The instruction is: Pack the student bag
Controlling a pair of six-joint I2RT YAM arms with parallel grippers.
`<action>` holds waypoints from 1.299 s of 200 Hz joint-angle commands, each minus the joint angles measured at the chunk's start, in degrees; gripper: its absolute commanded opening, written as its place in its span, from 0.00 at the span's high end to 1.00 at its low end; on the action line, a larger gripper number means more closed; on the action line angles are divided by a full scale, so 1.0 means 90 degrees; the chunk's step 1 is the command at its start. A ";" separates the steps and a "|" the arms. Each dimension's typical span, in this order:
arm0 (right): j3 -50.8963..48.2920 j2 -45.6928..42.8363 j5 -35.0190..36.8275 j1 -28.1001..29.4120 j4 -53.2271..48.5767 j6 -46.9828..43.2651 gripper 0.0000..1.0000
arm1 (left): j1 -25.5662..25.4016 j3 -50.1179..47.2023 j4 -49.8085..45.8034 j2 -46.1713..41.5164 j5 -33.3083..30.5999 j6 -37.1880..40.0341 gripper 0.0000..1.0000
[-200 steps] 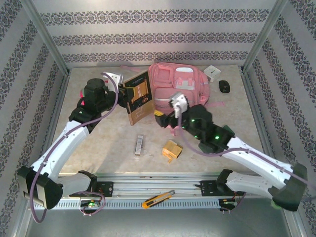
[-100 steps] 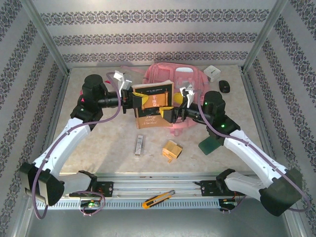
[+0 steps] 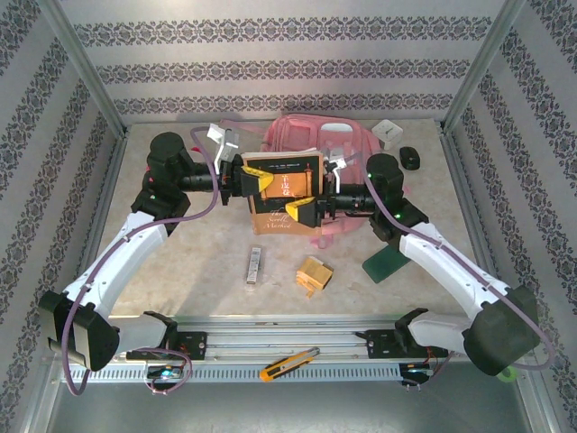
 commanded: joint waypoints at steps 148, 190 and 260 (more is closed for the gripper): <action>-0.1041 -0.1693 0.3763 -0.0165 -0.2690 -0.4426 1.00 | 0.0021 0.0737 -0.4158 -0.0669 -0.1467 0.4777 0.26; -0.0988 -0.1923 0.4640 0.0544 -0.3310 -0.6309 1.00 | -0.0447 0.0733 -0.6202 -0.0809 -0.2595 0.7746 0.22; -0.0376 -0.1226 0.4993 0.1439 -0.3447 -0.6883 1.00 | -0.1389 0.0452 -0.5847 -0.0272 -0.3318 0.7757 0.19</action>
